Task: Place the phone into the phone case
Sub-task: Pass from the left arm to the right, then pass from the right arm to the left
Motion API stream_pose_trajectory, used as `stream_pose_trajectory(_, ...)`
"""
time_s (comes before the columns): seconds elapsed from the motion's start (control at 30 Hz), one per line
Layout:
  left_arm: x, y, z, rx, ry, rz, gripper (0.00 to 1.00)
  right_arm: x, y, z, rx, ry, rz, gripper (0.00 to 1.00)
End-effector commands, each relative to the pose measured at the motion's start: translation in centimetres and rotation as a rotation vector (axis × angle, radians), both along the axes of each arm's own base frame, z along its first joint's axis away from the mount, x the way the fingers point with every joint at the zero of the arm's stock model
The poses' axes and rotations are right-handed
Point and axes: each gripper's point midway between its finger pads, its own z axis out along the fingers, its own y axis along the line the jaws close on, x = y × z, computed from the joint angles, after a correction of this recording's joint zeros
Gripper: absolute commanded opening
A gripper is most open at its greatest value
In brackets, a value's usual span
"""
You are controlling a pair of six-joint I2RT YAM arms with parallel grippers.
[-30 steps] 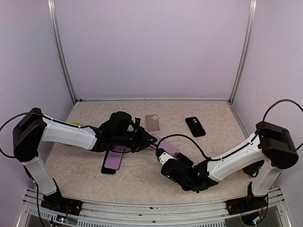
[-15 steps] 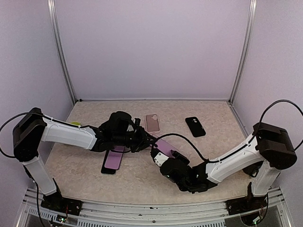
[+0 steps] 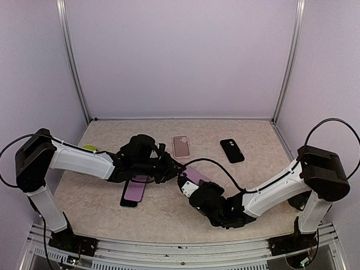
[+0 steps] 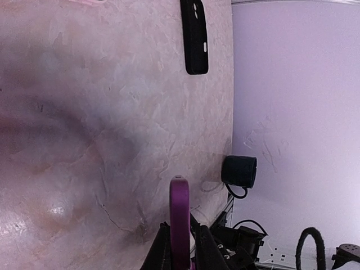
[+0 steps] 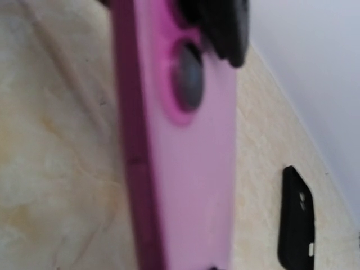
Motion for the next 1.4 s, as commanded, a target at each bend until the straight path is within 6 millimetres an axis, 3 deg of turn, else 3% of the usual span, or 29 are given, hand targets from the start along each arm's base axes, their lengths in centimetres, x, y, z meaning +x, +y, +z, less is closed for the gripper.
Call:
stream_pose_trajectory(0.0, 0.0, -0.7, 2.7, -0.097, -0.049, -0.028, 0.06, 0.5, 0.4, 0.9, 0.028, -0.022, -0.007, 0.1)
stream_pose_trajectory(0.1, 0.0, -0.8, 3.1, -0.114, -0.052, -0.028, 0.07, 0.4, 0.5, 0.8, 0.026, -0.019, 0.0, 0.01)
stream_pose_trajectory(0.27, -0.1, -0.8, 3.5, -0.119, -0.056, -0.03, 0.12, 0.5, 0.4, 1.1, 0.029, -0.025, -0.001, 0.0)
stream_pose_trajectory(0.67, 0.0, 0.0, 5.1, -0.167, -0.134, -0.035, 0.53, -0.4, 0.6, 3.0, 0.104, 0.021, 0.061, 0.0)
stream_pose_trajectory(1.0, 0.9, 2.4, 6.3, -0.158, -0.243, 0.015, 0.65, -2.2, 1.3, 4.3, 0.207, 0.142, 0.169, 0.0)
stream_pose_trajectory(1.37, 0.3, 5.1, 10.9, -0.129, -0.562, 0.013, 0.79, -4.1, 2.0, 6.0, 0.348, 0.29, 0.302, 0.0)
